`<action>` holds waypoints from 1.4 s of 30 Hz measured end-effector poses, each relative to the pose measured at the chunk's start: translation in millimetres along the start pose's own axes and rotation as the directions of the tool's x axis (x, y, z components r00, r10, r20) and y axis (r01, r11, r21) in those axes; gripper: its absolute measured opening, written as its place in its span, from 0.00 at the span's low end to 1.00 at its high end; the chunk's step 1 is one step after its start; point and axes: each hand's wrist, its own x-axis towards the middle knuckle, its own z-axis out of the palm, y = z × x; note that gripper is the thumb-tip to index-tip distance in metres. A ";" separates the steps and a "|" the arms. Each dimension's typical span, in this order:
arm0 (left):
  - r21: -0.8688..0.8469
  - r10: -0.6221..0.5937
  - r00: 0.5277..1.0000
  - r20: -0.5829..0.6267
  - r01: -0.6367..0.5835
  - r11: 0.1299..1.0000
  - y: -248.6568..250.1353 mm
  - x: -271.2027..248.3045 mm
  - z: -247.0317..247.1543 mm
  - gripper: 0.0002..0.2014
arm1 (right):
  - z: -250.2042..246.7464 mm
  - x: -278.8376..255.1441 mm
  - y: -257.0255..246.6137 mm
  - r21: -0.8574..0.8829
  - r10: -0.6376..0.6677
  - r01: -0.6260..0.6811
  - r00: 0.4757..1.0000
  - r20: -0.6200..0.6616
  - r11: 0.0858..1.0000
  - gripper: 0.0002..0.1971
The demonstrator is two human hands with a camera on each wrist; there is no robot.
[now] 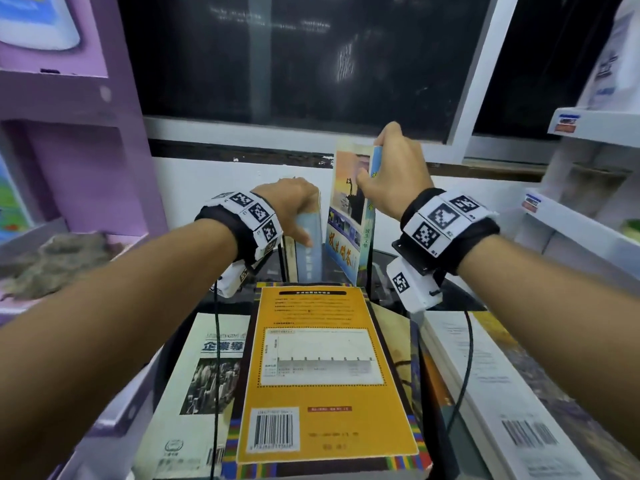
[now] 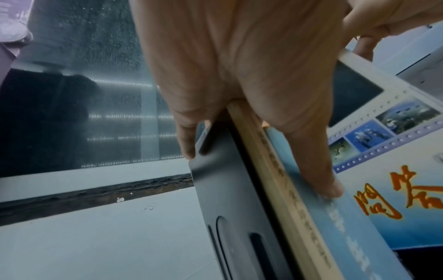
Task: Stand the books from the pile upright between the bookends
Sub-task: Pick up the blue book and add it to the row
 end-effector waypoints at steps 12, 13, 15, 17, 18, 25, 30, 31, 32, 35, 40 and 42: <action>-0.019 0.065 0.996 -0.061 -0.067 0.998 -9.5 12.6 16.2 0.32 | 43.0 19.9 4.8 0.008 -0.010 0.010 1.000 0.010 1.000 0.13; -0.019 0.066 0.996 -0.063 -0.068 0.998 -9.8 12.6 16.6 0.32 | 46.9 20.0 4.7 0.011 -0.011 0.011 1.000 0.015 1.000 0.13; -0.022 0.069 0.996 -0.063 -0.071 0.997 -9.9 12.6 17.1 0.33 | 54.9 20.3 5.3 0.020 -0.018 0.017 0.999 0.027 1.000 0.15; -0.026 0.073 0.995 -0.068 -0.075 0.997 -10.2 12.7 17.7 0.34 | 62.2 20.6 5.8 0.031 -0.024 0.023 0.999 0.038 0.999 0.15; -0.023 0.073 0.995 -0.066 -0.075 0.997 -10.8 13.2 18.0 0.34 | 65.4 20.8 5.9 0.033 -0.023 0.022 0.999 0.041 0.999 0.15; -0.019 0.050 0.996 -0.067 -0.051 0.999 -10.8 15.2 21.0 0.35 | 81.1 15.4 7.0 0.049 0.016 -0.020 0.996 0.090 0.999 0.15; -0.014 0.041 0.997 -0.073 -0.042 0.999 -11.8 16.1 21.5 0.35 | 84.2 12.2 12.6 0.048 0.046 -0.053 0.990 0.134 0.997 0.16; -0.013 0.038 0.997 -0.074 -0.039 0.999 -12.0 16.1 21.7 0.34 | 84.1 11.1 13.5 0.047 0.051 -0.058 0.988 0.149 0.997 0.16; -0.013 0.033 0.997 -0.074 -0.035 0.999 -12.1 16.3 22.1 0.34 | 83.9 9.8 14.5 0.046 0.056 -0.064 0.984 0.166 0.997 0.16; -0.014 0.026 0.997 -0.079 -0.027 1.000 -11.9 16.5 22.3 0.33 | 81.2 6.6 18.0 0.061 0.062 -0.077 0.973 0.223 0.995 0.18; -0.020 0.017 0.997 -0.073 -0.019 1.000 -11.0 17.5 21.3 0.33 | 77.3 3.7 25.5 0.050 0.001 -0.021 0.931 0.366 0.999 0.23; -0.015 0.015 0.998 -0.069 -0.016 1.000 -10.9 17.5 20.8 0.34 | 71.8 3.4 26.5 -0.003 -0.033 0.039 0.889 0.457 0.999 0.26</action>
